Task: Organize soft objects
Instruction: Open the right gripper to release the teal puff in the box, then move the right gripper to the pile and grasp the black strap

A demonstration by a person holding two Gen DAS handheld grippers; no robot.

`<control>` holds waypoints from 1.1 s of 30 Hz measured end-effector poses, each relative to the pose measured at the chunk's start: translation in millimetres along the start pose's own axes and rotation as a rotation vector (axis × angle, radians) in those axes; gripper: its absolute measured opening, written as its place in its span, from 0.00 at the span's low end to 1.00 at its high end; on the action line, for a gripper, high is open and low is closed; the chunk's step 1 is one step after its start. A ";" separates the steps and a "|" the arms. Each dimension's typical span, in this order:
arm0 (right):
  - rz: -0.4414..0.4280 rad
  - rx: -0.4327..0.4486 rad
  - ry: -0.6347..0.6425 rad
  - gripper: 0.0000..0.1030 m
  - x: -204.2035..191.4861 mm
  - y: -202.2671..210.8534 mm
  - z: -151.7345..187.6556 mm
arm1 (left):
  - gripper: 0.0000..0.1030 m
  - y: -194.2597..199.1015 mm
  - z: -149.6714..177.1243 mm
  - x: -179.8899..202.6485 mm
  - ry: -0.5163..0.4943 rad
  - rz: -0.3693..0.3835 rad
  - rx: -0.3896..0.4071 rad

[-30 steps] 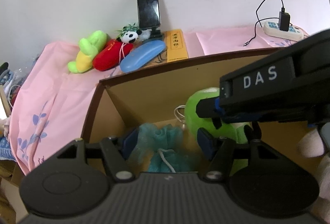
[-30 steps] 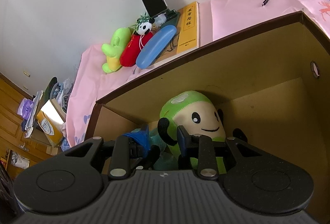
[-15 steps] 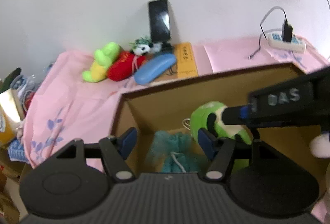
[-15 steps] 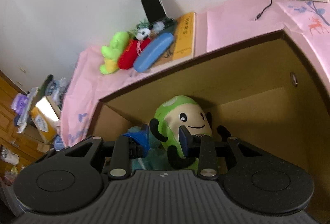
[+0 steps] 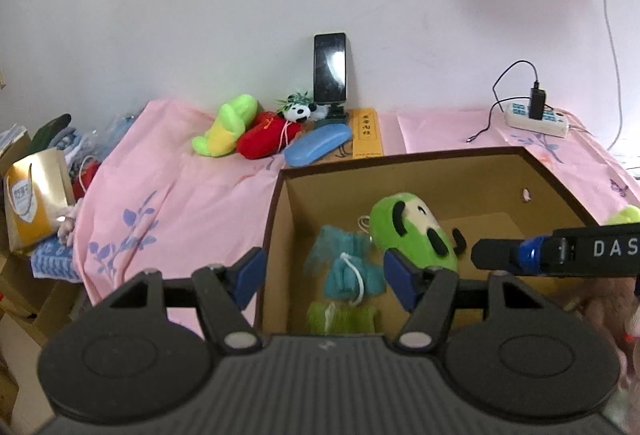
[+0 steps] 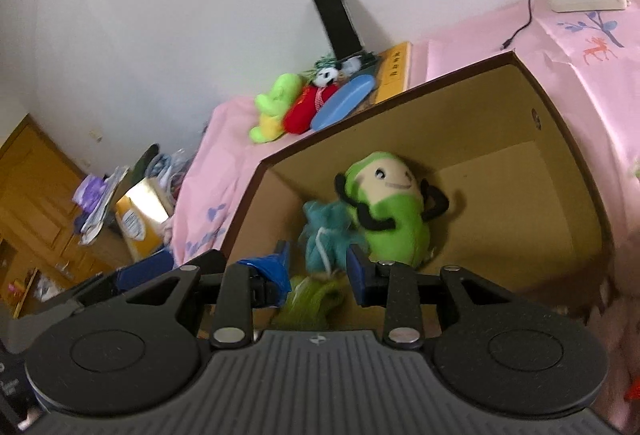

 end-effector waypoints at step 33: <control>0.070 -0.221 0.027 0.15 32.6 -9.0 100.6 | 0.68 27.3 151.2 76.6 -0.157 0.239 -0.188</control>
Point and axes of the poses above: each gripper's, at about its wrist camera, not at the fingertips, and y roughly against the way its jaws point, x to its right, z to its underside, the point moved 3 cm from there along -y, roughly the way its jaws point, and after that the axes turned 6 degrees about z, right-handed, at the moved point
